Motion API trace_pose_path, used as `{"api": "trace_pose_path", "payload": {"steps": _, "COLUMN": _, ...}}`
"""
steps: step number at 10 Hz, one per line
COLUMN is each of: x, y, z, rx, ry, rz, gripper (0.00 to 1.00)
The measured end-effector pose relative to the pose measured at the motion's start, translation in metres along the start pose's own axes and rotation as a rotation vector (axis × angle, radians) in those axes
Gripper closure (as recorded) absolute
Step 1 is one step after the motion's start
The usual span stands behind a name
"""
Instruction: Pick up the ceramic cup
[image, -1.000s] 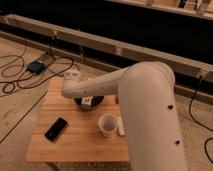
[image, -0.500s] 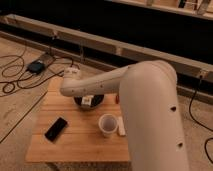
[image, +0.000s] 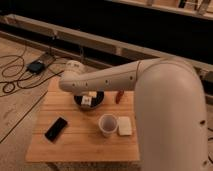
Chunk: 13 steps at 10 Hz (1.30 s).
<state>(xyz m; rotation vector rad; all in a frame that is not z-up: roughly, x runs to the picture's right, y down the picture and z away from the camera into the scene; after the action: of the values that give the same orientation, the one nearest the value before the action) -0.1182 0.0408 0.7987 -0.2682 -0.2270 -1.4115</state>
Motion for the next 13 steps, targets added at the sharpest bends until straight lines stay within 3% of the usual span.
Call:
{"api": "trace_pose_path", "payload": {"steps": 4, "x": -0.044, "y": 0.031, "z": -0.024, "rx": 0.02, "ry": -0.066, "rz": 0.082, "gripper": 0.2}}
{"api": "trace_pose_path", "payload": {"steps": 8, "x": -0.08, "y": 0.051, "z": -0.042, "rx": 0.008, "ry": -0.099, "rz": 0.111, "gripper": 0.2}}
{"api": "trace_pose_path", "payload": {"steps": 13, "x": -0.11, "y": 0.063, "z": -0.043, "rx": 0.0, "ry": -0.131, "rz": 0.137, "gripper": 0.2}}
